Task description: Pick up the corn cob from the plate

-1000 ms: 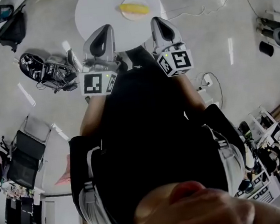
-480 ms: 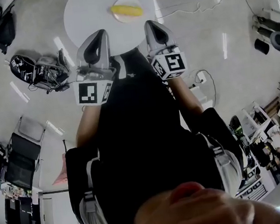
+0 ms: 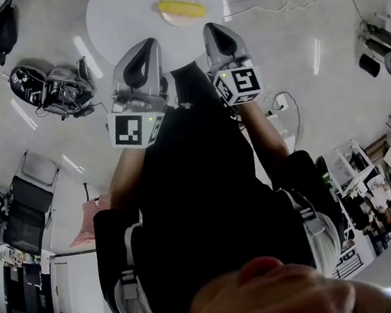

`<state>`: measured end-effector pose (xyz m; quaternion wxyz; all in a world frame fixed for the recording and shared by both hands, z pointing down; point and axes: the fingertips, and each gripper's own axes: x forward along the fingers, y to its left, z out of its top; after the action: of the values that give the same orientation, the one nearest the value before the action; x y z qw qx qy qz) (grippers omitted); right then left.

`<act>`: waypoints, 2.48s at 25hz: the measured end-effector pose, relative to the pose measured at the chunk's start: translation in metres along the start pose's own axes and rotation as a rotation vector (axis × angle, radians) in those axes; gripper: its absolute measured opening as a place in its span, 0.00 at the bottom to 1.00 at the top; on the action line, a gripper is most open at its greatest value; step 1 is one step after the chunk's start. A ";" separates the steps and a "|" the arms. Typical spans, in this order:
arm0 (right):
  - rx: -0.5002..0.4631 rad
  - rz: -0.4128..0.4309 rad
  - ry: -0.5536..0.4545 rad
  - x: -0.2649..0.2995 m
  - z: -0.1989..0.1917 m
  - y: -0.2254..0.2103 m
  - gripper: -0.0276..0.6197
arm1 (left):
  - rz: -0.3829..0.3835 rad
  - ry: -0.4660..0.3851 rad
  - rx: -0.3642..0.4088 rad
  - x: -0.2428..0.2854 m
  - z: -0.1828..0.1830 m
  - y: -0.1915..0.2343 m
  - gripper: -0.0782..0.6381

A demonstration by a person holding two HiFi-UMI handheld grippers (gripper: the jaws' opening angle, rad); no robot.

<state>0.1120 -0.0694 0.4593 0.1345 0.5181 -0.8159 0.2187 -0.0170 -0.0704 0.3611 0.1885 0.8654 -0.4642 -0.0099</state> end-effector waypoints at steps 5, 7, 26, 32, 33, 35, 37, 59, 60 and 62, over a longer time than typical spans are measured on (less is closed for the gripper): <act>-0.007 0.019 0.039 0.014 -0.014 -0.004 0.05 | 0.000 0.004 -0.020 0.006 -0.009 0.000 0.12; -0.008 0.023 0.052 0.018 -0.017 -0.007 0.05 | 0.010 0.001 -0.036 0.010 -0.010 0.001 0.12; -0.060 0.079 0.215 0.059 -0.072 -0.026 0.05 | 0.055 0.010 -0.075 0.037 -0.024 0.023 0.12; -0.079 0.097 0.249 0.068 -0.086 -0.025 0.05 | 0.055 0.020 -0.084 0.038 -0.030 0.025 0.12; -0.082 0.099 0.256 0.070 -0.088 -0.025 0.05 | 0.057 0.024 -0.089 0.038 -0.032 0.027 0.12; -0.086 0.104 0.270 0.073 -0.093 -0.025 0.06 | 0.060 0.029 -0.093 0.039 -0.035 0.030 0.12; -0.087 0.112 0.287 0.077 -0.097 -0.026 0.08 | 0.063 0.029 -0.097 0.040 -0.036 0.032 0.12; -0.191 0.164 0.418 0.112 -0.144 -0.035 0.26 | 0.078 0.071 -0.166 0.054 -0.065 0.054 0.12; -0.195 0.166 0.425 0.114 -0.146 -0.035 0.27 | 0.079 0.072 -0.168 0.055 -0.067 0.055 0.12; -0.205 0.170 0.441 0.116 -0.151 -0.036 0.30 | 0.075 0.081 -0.165 0.056 -0.070 0.056 0.12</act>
<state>0.0940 -0.0993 0.6503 0.3422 0.3713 -0.8253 0.2529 -0.0164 -0.1208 0.4536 0.2780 0.8287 -0.4858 -0.0059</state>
